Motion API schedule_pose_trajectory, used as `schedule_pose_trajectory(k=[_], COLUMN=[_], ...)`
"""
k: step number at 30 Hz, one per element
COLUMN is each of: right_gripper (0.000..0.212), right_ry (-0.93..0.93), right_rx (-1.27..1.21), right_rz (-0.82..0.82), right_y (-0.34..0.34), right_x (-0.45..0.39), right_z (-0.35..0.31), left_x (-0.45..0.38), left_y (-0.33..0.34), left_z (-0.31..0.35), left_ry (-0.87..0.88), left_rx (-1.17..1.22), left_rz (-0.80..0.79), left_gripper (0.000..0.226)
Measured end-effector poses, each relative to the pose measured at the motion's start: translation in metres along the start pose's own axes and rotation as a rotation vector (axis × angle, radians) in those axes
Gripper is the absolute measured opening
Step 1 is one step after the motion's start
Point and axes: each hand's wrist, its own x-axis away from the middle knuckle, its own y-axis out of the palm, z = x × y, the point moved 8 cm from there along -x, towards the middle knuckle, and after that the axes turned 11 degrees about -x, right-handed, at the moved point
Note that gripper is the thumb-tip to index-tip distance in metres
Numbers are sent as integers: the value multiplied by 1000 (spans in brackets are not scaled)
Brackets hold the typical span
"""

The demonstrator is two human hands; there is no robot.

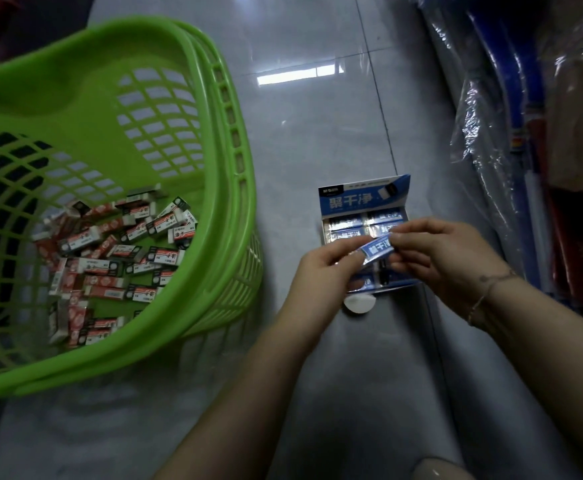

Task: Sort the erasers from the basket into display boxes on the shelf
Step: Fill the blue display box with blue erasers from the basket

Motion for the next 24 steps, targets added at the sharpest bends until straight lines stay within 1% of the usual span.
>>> schedule_pose_trajectory(k=[2, 4, 5, 6, 7, 10, 14, 18, 20, 22, 23, 24], right_gripper=[13, 18, 20, 21, 21, 22, 19, 8, 10, 5, 6, 20], right_ry=[-7, -40, -67, -97, -127, -217, -263, -314, -362, -456, -508, -540], right_rx=[86, 217, 303, 390, 470, 683, 959, 1193, 1266, 1218, 1206, 1255], right_rz=[26, 70, 94, 114, 126, 112, 101, 83, 43, 4, 0, -1], right_y=[-5, -10, -14, -17, -18, -13, -2, 13, 18, 19, 18, 17], right_x=[-4, -9, -12, -14, -16, -21, -22, -17, -18, -21, -24, -26], right_z=[7, 14, 17, 19, 20, 19, 23, 28, 20, 2, -7, -14], left_x=[1, 2, 2, 2, 0, -5, -4, -3, -2, -1, -2, -5], left_y=[-9, -17, -20, -23, -25, -26, -25, -25, -23, -14, -6, 3], left_z=[5, 11, 11, 9, 4, -14, -16, -16, -8, 8, 15, 19], left_ry=[115, 213, 240, 239, 217, 121, 129, 121, 167, 301, 374, 425], left_rx=[-425, -847, -969, -1027, -1039, -960, -922, -946, -1038, -1192, -1254, -1308], left_rz=[106, 226, 260, 268, 257, 175, 171, 150, 208, 279, 282, 259], left_gripper=[20, 22, 25, 29, 34, 42, 42, 40, 35, 32, 36, 44])
